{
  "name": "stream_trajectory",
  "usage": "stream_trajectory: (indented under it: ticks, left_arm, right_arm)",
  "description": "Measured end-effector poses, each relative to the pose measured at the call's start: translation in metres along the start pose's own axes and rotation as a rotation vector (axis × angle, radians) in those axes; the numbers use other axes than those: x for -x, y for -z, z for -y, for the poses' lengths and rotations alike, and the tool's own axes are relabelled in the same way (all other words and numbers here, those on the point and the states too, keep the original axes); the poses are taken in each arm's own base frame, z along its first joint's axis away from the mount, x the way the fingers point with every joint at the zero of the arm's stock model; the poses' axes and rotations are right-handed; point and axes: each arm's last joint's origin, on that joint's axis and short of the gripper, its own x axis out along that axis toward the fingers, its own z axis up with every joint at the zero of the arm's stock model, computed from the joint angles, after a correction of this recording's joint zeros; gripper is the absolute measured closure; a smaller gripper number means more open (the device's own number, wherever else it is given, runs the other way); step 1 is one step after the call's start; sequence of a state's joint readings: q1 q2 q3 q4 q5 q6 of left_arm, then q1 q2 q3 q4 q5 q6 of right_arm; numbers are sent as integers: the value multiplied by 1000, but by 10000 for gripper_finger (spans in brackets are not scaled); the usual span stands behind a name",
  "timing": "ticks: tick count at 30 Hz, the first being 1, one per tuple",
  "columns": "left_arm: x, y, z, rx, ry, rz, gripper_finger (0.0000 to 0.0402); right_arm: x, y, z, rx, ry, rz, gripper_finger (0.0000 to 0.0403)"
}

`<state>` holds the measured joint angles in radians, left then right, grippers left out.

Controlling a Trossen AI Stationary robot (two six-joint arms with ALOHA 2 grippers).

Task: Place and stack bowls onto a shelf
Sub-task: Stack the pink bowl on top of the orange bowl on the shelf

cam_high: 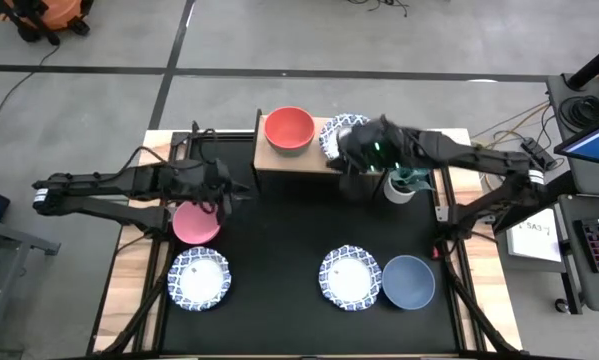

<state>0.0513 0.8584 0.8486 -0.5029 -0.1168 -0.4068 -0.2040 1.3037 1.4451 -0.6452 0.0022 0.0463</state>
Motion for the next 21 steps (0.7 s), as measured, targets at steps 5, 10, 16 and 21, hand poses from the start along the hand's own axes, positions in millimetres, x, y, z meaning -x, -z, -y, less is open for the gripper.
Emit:
stream_trajectory:
  ticks: [5,10,16,21]
  left_arm:
    - [-9,25,-12,165,-240,-263,244]
    - [-20,45,-16,270,-392,-500,244]
    - [-33,66,-17,288,-545,-734,245]
    - [-44,71,-15,295,-568,-785,245]
  right_arm:
    - [12,26,-37,13,-40,26,394]
    - [19,54,-59,8,-54,70,394]
    - [22,80,-72,6,-101,163,394]
    - [25,90,-71,-2,-116,191,394]
